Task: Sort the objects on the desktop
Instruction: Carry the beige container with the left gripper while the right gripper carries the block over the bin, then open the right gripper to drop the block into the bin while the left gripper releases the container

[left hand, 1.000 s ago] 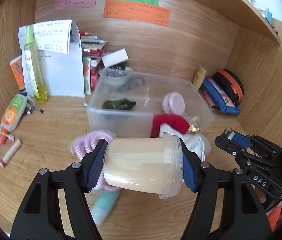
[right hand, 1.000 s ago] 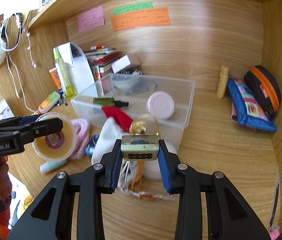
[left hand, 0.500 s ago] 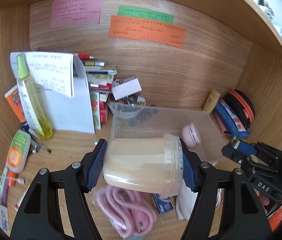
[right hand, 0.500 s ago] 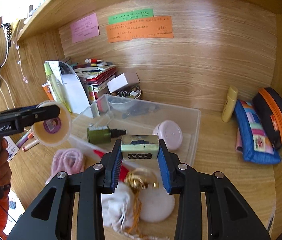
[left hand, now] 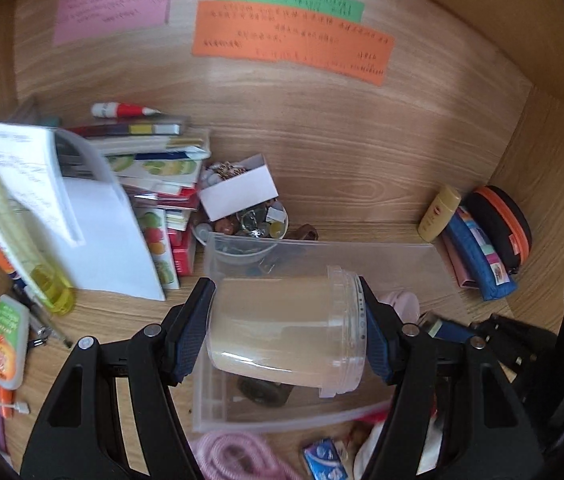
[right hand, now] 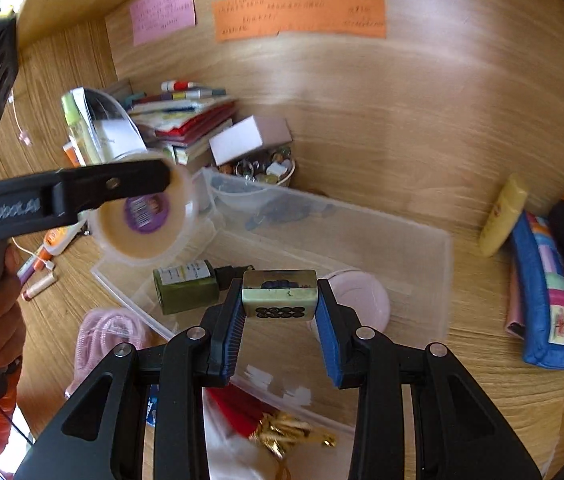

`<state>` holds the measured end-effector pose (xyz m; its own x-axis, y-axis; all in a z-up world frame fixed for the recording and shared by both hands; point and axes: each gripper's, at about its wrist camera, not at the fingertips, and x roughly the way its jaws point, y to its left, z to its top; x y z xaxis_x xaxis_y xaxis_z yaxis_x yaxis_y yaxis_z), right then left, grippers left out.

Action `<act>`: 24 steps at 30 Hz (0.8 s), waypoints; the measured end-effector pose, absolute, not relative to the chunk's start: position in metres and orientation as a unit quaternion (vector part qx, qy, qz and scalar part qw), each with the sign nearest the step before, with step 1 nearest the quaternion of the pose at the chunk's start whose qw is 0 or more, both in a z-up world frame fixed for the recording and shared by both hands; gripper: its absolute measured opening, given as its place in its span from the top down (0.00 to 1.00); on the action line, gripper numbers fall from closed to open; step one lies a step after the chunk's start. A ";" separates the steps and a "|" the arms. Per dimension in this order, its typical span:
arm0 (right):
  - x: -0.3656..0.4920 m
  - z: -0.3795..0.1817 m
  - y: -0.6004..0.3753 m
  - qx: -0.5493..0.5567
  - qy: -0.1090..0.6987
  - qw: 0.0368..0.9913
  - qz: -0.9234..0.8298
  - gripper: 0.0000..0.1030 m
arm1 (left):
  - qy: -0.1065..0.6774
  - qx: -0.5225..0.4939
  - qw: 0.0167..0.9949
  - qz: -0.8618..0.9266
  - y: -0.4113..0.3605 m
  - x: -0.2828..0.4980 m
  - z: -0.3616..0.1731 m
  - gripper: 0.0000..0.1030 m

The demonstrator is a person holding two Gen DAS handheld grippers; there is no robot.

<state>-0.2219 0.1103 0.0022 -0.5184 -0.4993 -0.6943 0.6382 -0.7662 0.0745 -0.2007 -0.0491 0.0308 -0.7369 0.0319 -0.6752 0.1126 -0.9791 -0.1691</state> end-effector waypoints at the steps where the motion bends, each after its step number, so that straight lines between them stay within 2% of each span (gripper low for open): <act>1: -0.224 -0.001 0.109 0.369 0.094 0.328 -0.864 0.70 | 0.100 0.367 0.020 -0.924 -0.048 -0.205 0.028 0.35; 24: -0.238 -0.026 0.100 0.395 0.103 0.311 -0.858 0.70 | 0.077 0.449 0.015 -0.890 -0.033 -0.262 -0.025 0.35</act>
